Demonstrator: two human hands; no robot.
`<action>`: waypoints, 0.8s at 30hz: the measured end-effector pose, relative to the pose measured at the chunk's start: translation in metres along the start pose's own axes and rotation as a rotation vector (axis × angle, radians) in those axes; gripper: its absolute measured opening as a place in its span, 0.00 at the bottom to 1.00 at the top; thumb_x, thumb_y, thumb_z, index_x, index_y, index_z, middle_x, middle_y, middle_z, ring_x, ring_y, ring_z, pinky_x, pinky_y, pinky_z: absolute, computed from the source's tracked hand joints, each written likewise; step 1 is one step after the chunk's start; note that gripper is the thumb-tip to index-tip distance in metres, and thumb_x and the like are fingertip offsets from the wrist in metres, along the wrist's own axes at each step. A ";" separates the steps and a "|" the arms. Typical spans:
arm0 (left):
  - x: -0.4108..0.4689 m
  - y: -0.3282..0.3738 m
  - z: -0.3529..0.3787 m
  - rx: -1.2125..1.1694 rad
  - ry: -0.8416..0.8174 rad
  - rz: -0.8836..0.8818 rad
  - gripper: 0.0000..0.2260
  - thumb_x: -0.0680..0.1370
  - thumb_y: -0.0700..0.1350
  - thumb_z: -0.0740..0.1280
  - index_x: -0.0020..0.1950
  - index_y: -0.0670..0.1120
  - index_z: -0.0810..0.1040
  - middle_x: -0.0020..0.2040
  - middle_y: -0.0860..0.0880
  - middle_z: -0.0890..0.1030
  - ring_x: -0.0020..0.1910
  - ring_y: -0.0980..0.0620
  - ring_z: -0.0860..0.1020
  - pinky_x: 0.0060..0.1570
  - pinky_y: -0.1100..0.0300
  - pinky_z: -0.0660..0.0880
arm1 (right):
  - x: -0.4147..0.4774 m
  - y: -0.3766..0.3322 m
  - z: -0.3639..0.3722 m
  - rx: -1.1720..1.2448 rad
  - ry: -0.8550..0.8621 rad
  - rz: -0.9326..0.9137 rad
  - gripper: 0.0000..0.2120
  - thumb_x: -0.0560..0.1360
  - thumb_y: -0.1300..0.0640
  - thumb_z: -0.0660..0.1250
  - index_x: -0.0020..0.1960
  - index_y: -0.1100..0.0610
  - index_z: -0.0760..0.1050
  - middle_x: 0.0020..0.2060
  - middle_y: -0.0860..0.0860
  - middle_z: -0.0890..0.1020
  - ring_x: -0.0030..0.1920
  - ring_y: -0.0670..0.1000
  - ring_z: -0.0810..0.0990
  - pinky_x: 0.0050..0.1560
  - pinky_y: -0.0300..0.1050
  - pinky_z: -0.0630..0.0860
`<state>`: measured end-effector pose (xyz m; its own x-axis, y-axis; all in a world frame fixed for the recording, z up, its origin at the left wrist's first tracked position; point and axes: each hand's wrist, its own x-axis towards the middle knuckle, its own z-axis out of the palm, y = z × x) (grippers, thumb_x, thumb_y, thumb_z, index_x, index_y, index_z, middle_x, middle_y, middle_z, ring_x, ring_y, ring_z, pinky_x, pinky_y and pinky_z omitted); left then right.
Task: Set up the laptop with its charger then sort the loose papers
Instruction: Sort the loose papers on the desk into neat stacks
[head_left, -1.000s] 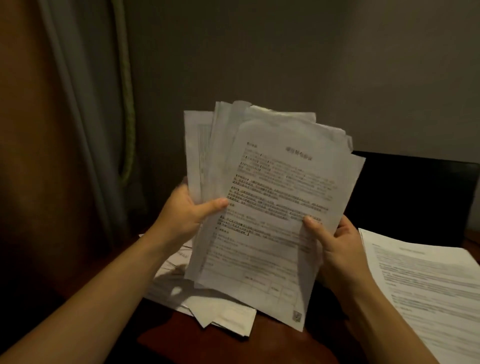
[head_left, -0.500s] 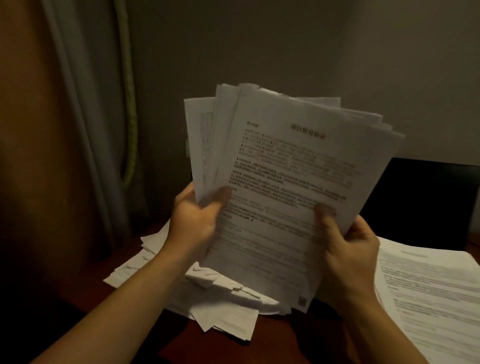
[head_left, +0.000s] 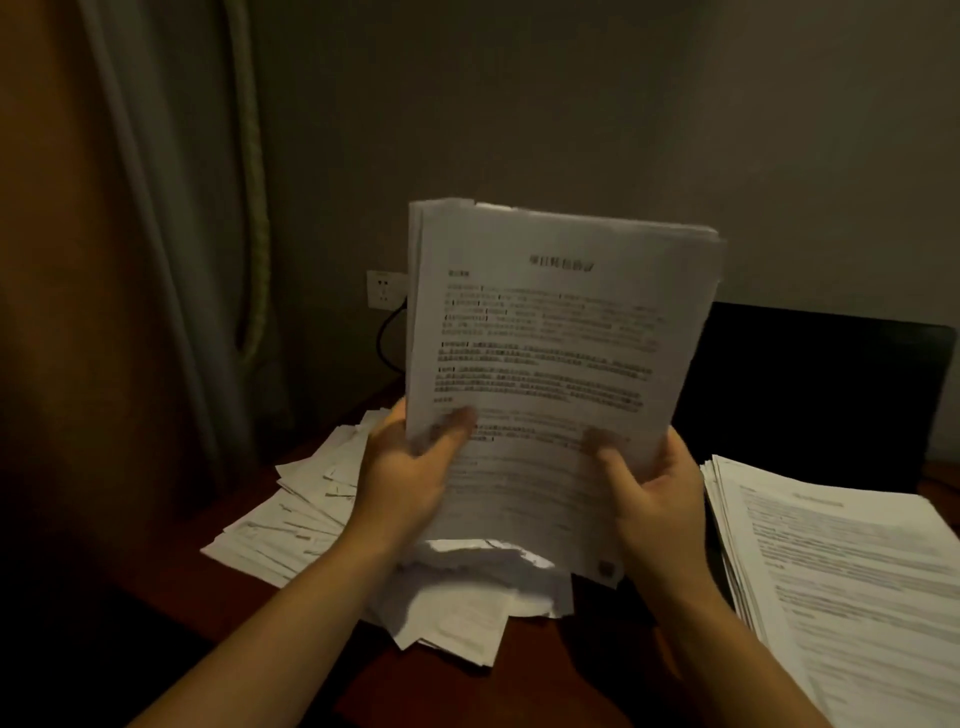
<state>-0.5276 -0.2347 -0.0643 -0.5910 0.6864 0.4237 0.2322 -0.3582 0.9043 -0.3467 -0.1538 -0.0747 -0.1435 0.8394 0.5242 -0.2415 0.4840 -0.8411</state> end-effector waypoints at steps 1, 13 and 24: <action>-0.001 0.000 -0.001 0.012 -0.021 0.000 0.09 0.77 0.52 0.71 0.56 0.54 0.78 0.47 0.59 0.85 0.45 0.63 0.83 0.36 0.69 0.78 | 0.001 0.001 0.000 0.003 0.004 0.006 0.12 0.77 0.62 0.69 0.55 0.48 0.75 0.49 0.44 0.83 0.48 0.39 0.83 0.41 0.32 0.79; -0.003 -0.025 -0.019 0.154 -0.261 -0.288 0.07 0.79 0.46 0.70 0.57 0.52 0.83 0.51 0.56 0.86 0.51 0.58 0.84 0.49 0.61 0.80 | 0.002 0.011 -0.006 -0.171 -0.216 0.178 0.11 0.79 0.56 0.68 0.60 0.48 0.73 0.52 0.48 0.84 0.49 0.46 0.86 0.42 0.46 0.85; -0.027 -0.013 0.024 0.045 -0.366 -0.267 0.09 0.83 0.44 0.65 0.62 0.51 0.79 0.53 0.58 0.85 0.51 0.60 0.84 0.45 0.67 0.80 | -0.017 -0.004 -0.069 -0.222 -0.114 0.291 0.11 0.79 0.58 0.69 0.61 0.50 0.77 0.50 0.46 0.87 0.50 0.48 0.86 0.49 0.48 0.83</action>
<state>-0.4961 -0.2337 -0.0867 -0.3245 0.9324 0.1589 0.1471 -0.1162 0.9823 -0.2772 -0.1529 -0.0900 -0.2841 0.9228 0.2603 0.0369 0.2818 -0.9588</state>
